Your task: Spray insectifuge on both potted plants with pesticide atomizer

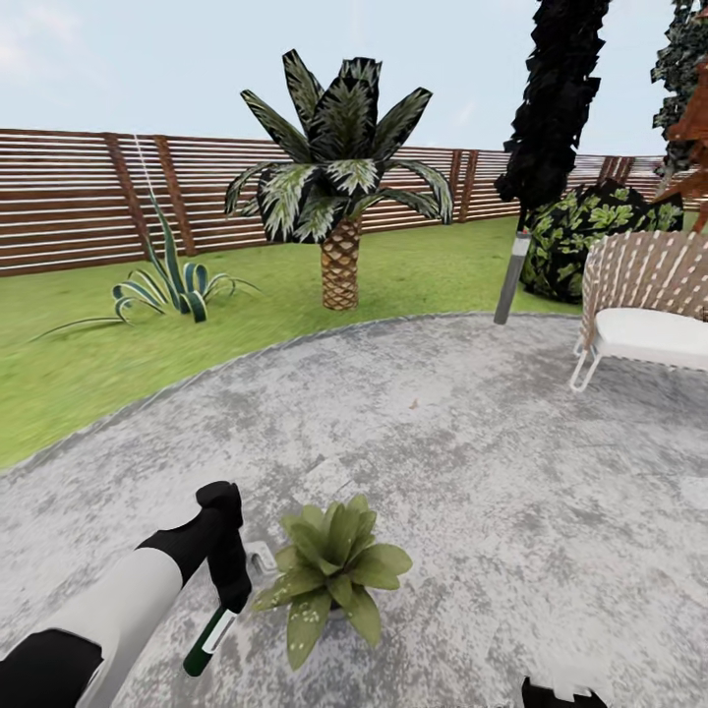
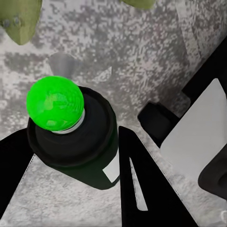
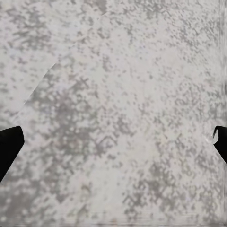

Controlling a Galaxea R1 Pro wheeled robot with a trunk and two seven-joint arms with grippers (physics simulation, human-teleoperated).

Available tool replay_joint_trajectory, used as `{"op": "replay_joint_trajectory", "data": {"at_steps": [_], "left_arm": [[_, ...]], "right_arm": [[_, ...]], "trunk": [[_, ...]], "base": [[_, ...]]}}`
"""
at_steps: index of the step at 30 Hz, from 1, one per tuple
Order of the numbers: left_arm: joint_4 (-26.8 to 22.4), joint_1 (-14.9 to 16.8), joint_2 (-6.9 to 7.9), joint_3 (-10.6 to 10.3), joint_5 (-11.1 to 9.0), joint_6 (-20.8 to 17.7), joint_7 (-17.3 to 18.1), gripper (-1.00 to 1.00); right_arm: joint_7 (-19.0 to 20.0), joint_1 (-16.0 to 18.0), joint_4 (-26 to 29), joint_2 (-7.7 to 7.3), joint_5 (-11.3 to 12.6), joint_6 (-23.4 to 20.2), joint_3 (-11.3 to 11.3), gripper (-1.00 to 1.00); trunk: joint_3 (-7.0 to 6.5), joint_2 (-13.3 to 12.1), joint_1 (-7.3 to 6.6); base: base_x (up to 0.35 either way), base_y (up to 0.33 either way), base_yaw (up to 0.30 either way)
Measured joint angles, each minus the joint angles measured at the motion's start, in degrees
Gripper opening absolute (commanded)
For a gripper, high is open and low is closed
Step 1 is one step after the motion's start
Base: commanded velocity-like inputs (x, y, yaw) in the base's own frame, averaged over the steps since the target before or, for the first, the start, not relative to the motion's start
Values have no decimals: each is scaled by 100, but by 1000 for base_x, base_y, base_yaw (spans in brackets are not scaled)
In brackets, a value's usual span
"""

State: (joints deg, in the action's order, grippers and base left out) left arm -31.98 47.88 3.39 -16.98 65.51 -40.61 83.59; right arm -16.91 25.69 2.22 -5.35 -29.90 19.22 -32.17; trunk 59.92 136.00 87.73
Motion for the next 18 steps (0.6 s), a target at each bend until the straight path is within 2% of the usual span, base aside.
{"op": "replay_joint_trajectory", "data": {"at_steps": [3,6,12,18], "left_arm": [[-3,-1,29,1,8,0,-165,-100],[-6,-1,23,3,9,-1,-474,-100],[-15,1,33,5,0,-12,-516,-100],[-22,47,34,4,1,-28,-484,-100]], "right_arm": [[0,0,0,6,0,-3,2,100],[0,0,0,7,0,-4,2,100],[-2,0,0,8,0,-2,2,100],[8,1,-16,-6,-16,0,2,100]], "trunk": [[-6,0,0],[-8,0,0],[-8,0,0],[-8,0,0]], "base": [[1,1,-257],[0,0,-257],[0,0,-233],[0,0,-24]]}}
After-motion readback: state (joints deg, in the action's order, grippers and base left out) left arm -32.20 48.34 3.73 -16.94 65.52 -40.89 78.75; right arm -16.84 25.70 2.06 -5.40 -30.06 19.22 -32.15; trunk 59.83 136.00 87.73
